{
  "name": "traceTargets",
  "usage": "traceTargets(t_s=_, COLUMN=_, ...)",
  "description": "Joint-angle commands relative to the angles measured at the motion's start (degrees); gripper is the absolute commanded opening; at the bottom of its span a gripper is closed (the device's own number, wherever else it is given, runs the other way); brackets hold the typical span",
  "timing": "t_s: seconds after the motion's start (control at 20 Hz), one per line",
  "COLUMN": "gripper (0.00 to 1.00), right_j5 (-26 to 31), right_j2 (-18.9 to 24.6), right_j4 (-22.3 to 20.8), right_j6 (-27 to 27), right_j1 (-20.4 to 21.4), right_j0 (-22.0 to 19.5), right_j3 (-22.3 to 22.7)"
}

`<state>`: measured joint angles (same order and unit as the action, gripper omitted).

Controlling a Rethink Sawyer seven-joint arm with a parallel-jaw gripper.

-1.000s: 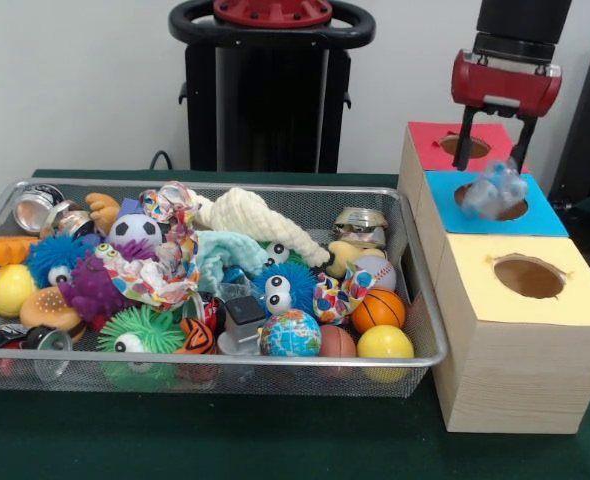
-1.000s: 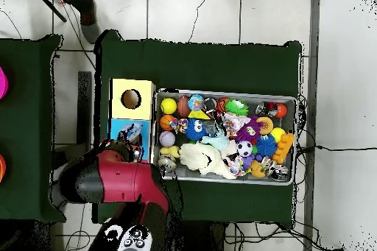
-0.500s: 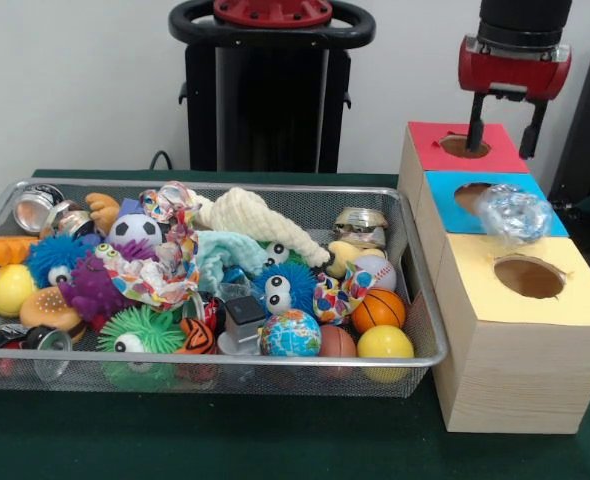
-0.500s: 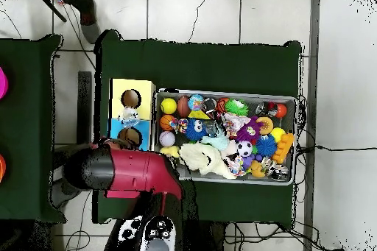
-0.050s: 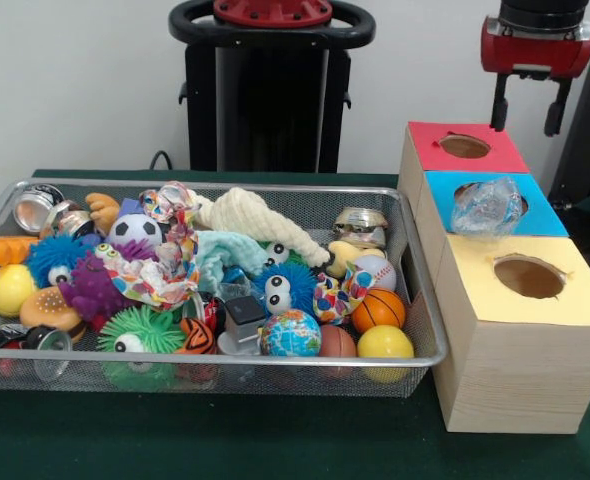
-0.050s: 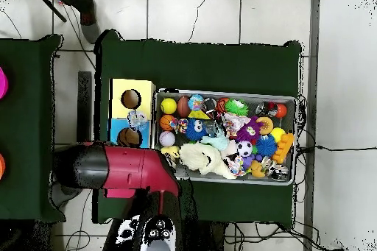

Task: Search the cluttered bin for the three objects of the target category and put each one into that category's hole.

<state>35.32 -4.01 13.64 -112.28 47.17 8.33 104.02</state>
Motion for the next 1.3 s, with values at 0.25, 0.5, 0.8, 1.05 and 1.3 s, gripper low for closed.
traceTargets(t_s=0.25, gripper=1.00, right_j5=-3.09, right_j2=4.92, right_j4=-0.31, right_j6=-5.53, right_j1=-0.78, right_j0=-1.70, right_j3=-1.39)
traceTargets(t_s=0.5, gripper=1.00, right_j5=-12.78, right_j2=1.13, right_j4=-3.53, right_j6=-8.07, right_j1=-3.10, right_j0=0.72, right_j3=-6.02)
traceTargets(t_s=0.8, gripper=1.00, right_j5=-22.91, right_j2=-3.66, right_j4=-5.61, right_j6=-8.62, right_j1=-5.77, right_j0=3.47, right_j3=-8.06)
traceTargets(t_s=1.05, gripper=1.00, right_j5=-26.65, right_j2=-6.96, right_j4=-4.94, right_j6=-8.98, right_j1=-7.16, right_j0=5.53, right_j3=-7.68)
traceTargets(t_s=1.3, gripper=0.00, right_j5=-27.83, right_j2=-13.05, right_j4=-3.78, right_j6=-8.96, right_j1=-10.44, right_j0=9.46, right_j3=-9.69)
